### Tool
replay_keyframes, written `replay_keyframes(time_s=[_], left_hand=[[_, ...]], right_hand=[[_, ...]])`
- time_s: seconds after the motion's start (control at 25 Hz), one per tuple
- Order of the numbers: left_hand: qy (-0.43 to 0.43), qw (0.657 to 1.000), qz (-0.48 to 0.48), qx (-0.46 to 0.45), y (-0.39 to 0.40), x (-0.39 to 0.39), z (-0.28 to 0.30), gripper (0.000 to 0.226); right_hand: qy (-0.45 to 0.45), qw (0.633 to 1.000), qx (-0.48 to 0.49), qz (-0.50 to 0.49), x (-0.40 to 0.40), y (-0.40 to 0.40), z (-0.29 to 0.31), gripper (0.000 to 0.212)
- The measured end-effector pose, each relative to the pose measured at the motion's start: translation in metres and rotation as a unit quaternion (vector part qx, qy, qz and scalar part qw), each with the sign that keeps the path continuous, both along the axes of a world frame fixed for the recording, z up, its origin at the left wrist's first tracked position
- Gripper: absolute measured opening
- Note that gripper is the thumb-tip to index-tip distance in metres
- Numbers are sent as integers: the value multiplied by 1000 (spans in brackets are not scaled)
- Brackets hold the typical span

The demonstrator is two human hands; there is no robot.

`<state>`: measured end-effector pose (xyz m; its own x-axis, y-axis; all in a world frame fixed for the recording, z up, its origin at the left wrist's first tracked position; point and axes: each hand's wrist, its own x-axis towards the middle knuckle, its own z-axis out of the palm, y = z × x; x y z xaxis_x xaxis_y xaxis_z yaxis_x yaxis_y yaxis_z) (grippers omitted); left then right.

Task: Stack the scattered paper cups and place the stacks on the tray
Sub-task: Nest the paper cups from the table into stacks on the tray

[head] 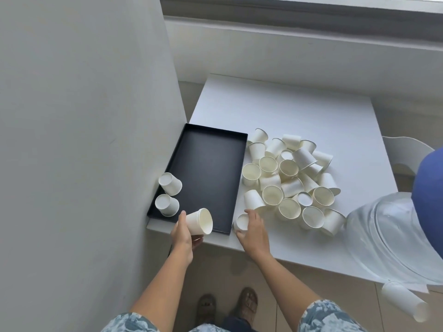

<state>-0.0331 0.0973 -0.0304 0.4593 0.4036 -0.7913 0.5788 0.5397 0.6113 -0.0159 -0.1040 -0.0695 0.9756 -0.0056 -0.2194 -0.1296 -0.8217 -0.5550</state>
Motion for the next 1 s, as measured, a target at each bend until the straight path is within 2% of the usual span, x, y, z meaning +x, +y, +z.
replay_keyframes(time_s=[0.04, 0.12, 0.32, 0.48, 0.64, 0.8, 1.0], left_hand=[[2, 1000, 0, 1, 0, -1, 0, 38], [2, 1000, -2, 2, -1, -1, -1, 39], [2, 1000, -3, 4, -5, 1, -1, 39], [1, 1000, -15, 4, -13, 0, -1, 39], [-12, 999, -37, 12, -22, 2, 2, 38], [-25, 997, -63, 45, -32, 3, 3, 35], [-42, 990, -88, 100, -39, 5, 4, 36]], right_hand=[[17, 998, 50, -46, -3, 0, -2, 58], [47, 991, 90, -82, -4, -3, -4, 58], [59, 993, 89, -42, 0, -12, 3, 52], [36, 984, 170, -47, -9, -19, 9, 53], [-29, 991, 125, 32, -8, -14, 23, 49], [-71, 987, 95, 111, -2, 4, 35, 56], [-90, 984, 108, 113, -3, 22, 47, 51]])
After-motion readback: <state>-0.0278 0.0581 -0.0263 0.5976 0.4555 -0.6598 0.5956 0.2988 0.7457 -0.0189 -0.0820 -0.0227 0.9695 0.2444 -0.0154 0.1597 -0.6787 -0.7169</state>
